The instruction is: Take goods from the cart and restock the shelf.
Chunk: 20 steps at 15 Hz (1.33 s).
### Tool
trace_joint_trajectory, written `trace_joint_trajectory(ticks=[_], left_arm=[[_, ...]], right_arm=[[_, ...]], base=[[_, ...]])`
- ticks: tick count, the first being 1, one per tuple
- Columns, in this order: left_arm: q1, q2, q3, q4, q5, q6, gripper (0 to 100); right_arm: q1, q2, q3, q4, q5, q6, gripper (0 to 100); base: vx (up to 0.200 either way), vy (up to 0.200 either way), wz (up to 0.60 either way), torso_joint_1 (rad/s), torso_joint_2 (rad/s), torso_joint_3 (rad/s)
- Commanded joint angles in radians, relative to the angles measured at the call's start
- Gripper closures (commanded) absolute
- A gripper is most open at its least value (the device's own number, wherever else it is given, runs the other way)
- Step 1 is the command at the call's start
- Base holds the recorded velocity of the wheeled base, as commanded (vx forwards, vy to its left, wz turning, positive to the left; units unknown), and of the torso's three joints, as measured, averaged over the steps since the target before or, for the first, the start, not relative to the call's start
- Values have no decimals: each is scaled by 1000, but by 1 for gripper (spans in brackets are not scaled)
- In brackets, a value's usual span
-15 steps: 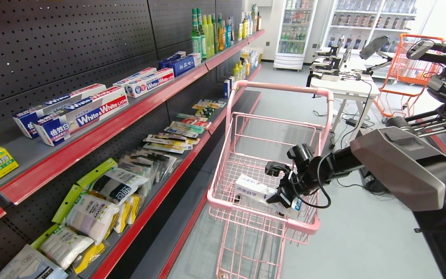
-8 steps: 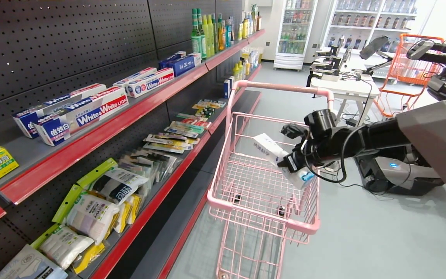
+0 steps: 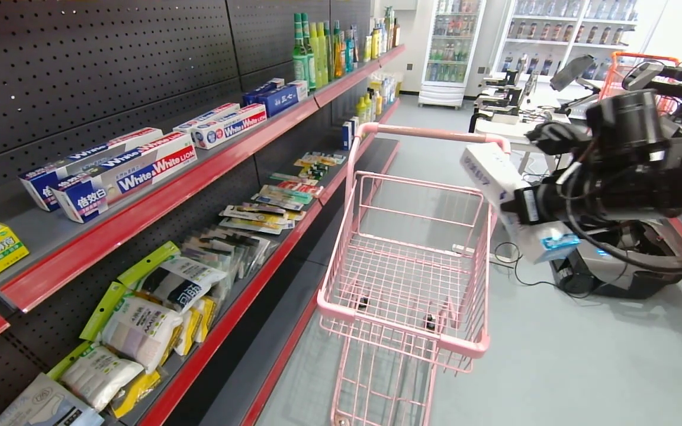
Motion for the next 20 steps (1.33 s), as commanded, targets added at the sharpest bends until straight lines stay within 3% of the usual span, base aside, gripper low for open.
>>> trace_joint_trajectory(ticks=[1, 4, 15, 20], left_arm=[[0, 1, 0, 0, 1, 2, 0], [0, 1, 0, 0, 1, 0, 0], [0, 1, 0, 0, 1, 0, 0], [0, 1, 0, 0, 1, 0, 0]], right_arm=[[-142, -452, 271, 33, -90, 21, 100], [-215, -718, 466, 75, -90, -77, 100], [-252, -918, 601, 82, -122, -139, 100], [-252, -932, 617, 76, -121, -177, 100]], base=[[0, 0, 0, 0, 0, 0], [0, 0, 0, 0, 0, 0], [0, 0, 0, 3, -5, -4], [0, 0, 0, 194, -448, -251]])
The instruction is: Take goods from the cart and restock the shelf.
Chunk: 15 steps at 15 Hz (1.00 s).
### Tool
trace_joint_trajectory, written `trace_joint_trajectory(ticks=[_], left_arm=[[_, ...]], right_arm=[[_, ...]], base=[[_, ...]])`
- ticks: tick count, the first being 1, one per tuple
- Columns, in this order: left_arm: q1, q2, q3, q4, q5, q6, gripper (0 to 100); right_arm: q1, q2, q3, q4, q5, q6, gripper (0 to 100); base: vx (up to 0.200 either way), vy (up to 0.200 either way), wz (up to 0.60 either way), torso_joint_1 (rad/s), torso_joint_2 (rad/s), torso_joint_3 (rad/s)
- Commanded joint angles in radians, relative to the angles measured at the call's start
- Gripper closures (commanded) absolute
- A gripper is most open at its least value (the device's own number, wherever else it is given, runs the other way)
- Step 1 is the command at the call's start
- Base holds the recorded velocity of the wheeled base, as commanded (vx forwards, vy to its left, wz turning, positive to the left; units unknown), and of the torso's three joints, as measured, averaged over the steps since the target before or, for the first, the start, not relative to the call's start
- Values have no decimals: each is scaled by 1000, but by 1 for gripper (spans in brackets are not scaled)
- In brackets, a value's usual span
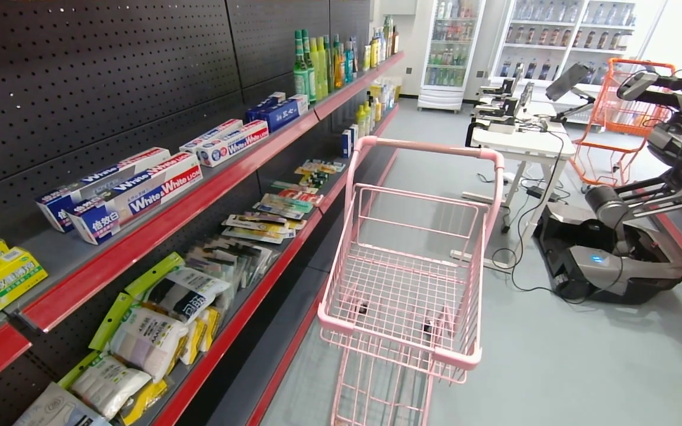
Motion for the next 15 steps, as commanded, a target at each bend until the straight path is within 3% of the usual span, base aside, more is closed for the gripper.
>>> trace_joint_trajectory(ticks=[1, 5, 15], left_arm=[[0, 1, 0, 0, 1, 1, 0], [0, 1, 0, 0, 1, 0, 0], [0, 1, 0, 0, 1, 1, 0]], right_arm=[[0, 1, 1, 1, 0, -3, 100], [0, -11, 7, 1, 0, -10, 100], [2, -5, 4, -35, 4, -46, 100]], base=[[0, 0, 0, 251, -574, -305], [0, 0, 0, 256, -569, -309], [0, 0, 0, 182, -374, -203]])
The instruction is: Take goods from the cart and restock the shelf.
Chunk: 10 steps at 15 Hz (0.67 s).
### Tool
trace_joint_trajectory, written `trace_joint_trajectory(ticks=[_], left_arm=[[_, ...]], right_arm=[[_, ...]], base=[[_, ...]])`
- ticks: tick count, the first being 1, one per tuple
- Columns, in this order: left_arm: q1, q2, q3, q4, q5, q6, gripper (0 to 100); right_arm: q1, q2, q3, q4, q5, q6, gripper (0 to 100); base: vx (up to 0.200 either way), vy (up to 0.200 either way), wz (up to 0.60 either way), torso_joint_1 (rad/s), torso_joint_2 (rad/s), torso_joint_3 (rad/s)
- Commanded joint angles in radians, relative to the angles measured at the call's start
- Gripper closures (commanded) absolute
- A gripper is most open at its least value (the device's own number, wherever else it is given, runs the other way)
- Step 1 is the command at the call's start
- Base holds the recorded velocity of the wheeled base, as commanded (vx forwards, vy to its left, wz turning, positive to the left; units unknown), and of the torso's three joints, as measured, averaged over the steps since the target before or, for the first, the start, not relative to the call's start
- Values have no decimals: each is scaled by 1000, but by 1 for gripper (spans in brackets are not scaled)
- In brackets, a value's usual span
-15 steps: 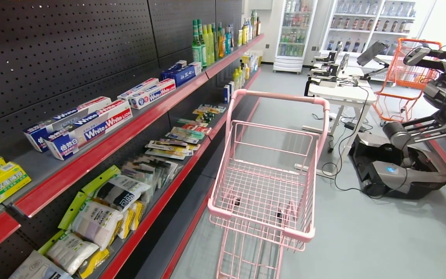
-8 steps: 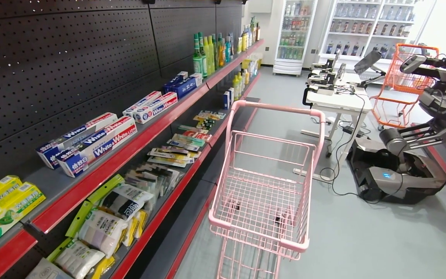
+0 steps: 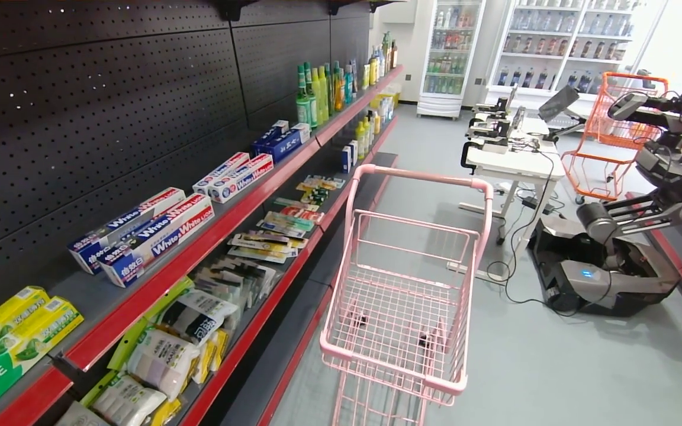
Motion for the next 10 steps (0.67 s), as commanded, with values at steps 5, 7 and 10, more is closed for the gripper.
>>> trace_joint_trajectory(ticks=[5, 7, 10], left_arm=[[0, 1, 0, 0, 0, 0, 0], [0, 1, 0, 0, 0, 0, 0], [0, 1, 0, 0, 0, 0, 0]], right_arm=[[0, 13, 1, -1, 2, -1, 100], [0, 14, 1, -1, 2, -1, 100], [3, 21, 2, -1, 4, -2, 100]], base=[[0, 0, 0, 172, -346, -181], [0, 0, 0, 166, -337, -181], [0, 0, 0, 128, -266, -137]])
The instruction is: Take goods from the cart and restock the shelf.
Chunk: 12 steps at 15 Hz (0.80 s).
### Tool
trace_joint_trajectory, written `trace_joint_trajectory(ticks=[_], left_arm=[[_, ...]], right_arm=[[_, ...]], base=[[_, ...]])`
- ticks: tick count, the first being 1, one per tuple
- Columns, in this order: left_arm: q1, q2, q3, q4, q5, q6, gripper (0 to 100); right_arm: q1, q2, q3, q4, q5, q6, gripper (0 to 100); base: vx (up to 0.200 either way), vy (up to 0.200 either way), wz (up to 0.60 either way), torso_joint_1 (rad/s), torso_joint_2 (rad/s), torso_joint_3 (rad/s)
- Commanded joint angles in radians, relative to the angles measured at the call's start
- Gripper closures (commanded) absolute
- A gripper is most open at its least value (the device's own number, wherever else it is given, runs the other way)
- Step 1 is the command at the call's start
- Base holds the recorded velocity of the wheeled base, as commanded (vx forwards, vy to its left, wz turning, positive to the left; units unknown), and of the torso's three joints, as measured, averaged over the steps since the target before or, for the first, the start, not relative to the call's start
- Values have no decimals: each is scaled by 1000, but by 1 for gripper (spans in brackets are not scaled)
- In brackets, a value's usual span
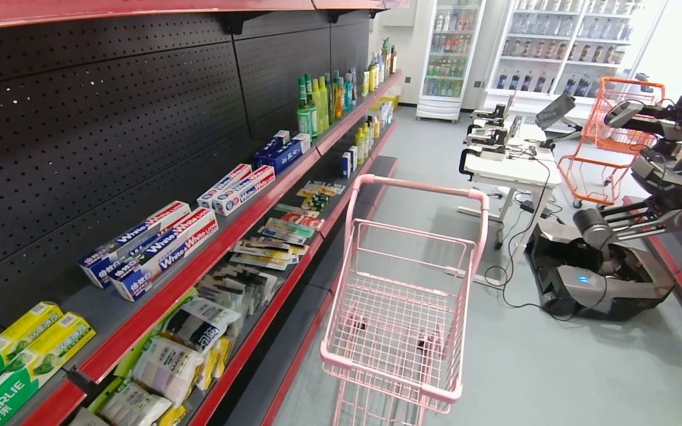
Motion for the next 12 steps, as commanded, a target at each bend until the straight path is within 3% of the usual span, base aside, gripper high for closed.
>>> trace_joint_trajectory(ticks=[1, 4, 12], left_arm=[[0, 1, 0, 0, 0, 0, 0], [0, 1, 0, 0, 0, 1, 0], [0, 1, 0, 0, 0, 0, 0]], right_arm=[[3, 11, 3, 0, 0, -3, 100], [-1, 19, 3, 0, -2, -5, 100], [-1, 17, 11, 0, -2, -6, 100]], base=[[0, 0, 0, 95, -222, -119], [0, 0, 0, 46, -111, -49], [0, 0, 600, 5, -1, 2]])
